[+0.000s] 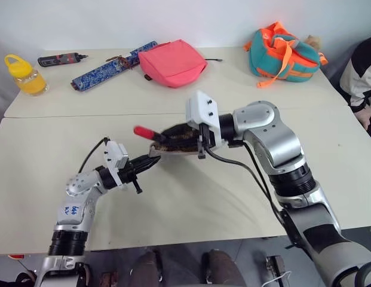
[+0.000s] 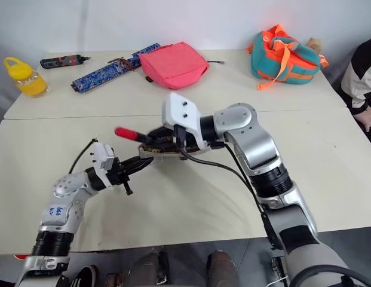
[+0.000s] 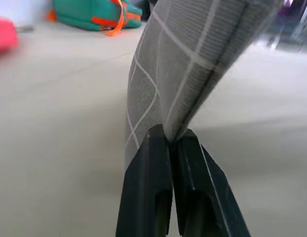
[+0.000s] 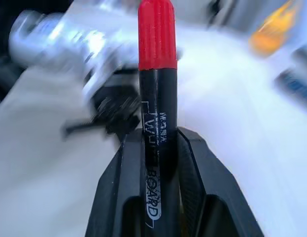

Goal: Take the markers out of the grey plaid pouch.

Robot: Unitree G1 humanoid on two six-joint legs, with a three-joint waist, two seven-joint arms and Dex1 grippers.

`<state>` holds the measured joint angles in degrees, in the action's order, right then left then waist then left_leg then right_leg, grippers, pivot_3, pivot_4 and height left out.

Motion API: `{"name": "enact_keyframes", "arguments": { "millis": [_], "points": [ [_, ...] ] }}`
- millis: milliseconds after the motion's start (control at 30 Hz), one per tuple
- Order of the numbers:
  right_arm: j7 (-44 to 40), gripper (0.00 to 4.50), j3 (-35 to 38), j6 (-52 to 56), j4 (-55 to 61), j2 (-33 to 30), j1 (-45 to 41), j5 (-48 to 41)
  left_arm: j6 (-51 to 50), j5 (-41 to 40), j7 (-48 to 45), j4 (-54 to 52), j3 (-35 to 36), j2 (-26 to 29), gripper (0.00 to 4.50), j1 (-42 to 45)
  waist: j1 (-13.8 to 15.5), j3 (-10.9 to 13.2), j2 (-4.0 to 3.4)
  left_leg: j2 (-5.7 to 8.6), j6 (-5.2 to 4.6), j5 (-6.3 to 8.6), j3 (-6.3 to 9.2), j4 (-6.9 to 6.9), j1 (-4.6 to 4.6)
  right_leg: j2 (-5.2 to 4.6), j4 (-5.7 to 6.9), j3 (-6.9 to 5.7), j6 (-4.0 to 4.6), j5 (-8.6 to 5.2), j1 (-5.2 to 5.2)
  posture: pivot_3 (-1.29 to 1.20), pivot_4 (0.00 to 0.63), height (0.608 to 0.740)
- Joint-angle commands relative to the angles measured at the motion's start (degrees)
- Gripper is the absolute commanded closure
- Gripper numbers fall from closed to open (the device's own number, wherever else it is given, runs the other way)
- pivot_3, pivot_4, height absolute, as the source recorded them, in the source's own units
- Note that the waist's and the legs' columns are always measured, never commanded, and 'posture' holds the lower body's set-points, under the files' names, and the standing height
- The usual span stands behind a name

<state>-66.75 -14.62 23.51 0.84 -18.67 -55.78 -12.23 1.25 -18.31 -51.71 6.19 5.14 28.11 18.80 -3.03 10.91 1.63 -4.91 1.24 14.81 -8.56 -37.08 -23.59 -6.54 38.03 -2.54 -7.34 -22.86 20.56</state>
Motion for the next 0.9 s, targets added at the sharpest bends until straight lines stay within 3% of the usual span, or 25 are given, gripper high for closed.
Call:
{"name": "enact_keyframes", "arguments": {
  "millis": [33,200,400,500,733,767,900],
  "points": [
    [1.7,3.98,3.3,-2.0,1.8,-0.2,-1.4,-2.0,7.4,5.1,6.3,3.4,4.1,2.9,4.50,4.0,0.0,0.0,0.01,0.00,0.00,0.00,0.00,0.00,-0.02,0.00,-0.02,-0.01,0.00,0.00,0.00,0.00,0.150,0.740],
    [2.9,3.98,4.1,-4.4,0.7,-3.6,-1.4,-0.4,21.2,16.4,13.9,9.3,6.5,11.8,4.50,4.8,-0.2,0.0,0.01,0.00,-0.02,0.01,0.05,-0.01,-0.33,-0.03,-0.01,-0.08,-0.03,0.02,0.28,0.00,0.150,0.740],
    [7.6,3.98,-1.8,-16.4,-8.8,-13.5,6.5,14.5,26.0,26.0,24.8,9.8,11.7,19.4,4.50,-3.6,-0.2,0.0,0.06,0.01,-0.01,0.09,-0.05,0.01,-0.61,-0.13,0.29,-0.17,-0.03,0.02,0.79,0.00,0.150,0.740],
    [10.0,3.98,-1.9,-18.3,-10.7,-16.6,10.3,18.3,26.2,28.7,29.3,7.8,13.3,19.3,4.50,-10.0,-0.2,0.0,0.03,0.02,-0.03,0.11,-0.20,0.01,-0.65,-0.19,0.32,-0.16,-0.04,0.01,0.90,0.00,0.150,0.740],
    [13.4,3.98,0.5,-15.3,-10.4,-15.5,14.9,17.4,21.2,26.5,31.6,2.4,12.5,14.3,4.50,-14.8,-0.2,0.0,0.03,-0.18,0.02,0.04,-0.38,-0.20,-0.58,-0.09,0.61,-0.17,0.02,0.02,0.97,0.00,0.150,0.740],
    [13.5,3.63,0.8,-14.5,-10.6,-15.2,15.2,17.0,20.8,25.8,31.1,1.8,12.3,14.0,3.96,-14.9,-0.2,0.0,0.03,-0.19,0.02,0.04,-0.38,-0.22,-0.56,-0.07,0.63,-0.17,0.04,0.03,0.95,0.00,0.150,0.740],
    [11.8,2.37,1.3,-12.2,-9.2,-15.2,16.2,15.4,17.9,21.1,28.6,-0.6,12.5,12.9,2.87,-14.5,-0.1,0.0,0.03,-0.18,0.01,0.03,-0.40,-0.21,-0.57,-0.10,0.63,-0.16,0.05,0.04,0.96,0.00,0.150,0.740]
  ]
}}
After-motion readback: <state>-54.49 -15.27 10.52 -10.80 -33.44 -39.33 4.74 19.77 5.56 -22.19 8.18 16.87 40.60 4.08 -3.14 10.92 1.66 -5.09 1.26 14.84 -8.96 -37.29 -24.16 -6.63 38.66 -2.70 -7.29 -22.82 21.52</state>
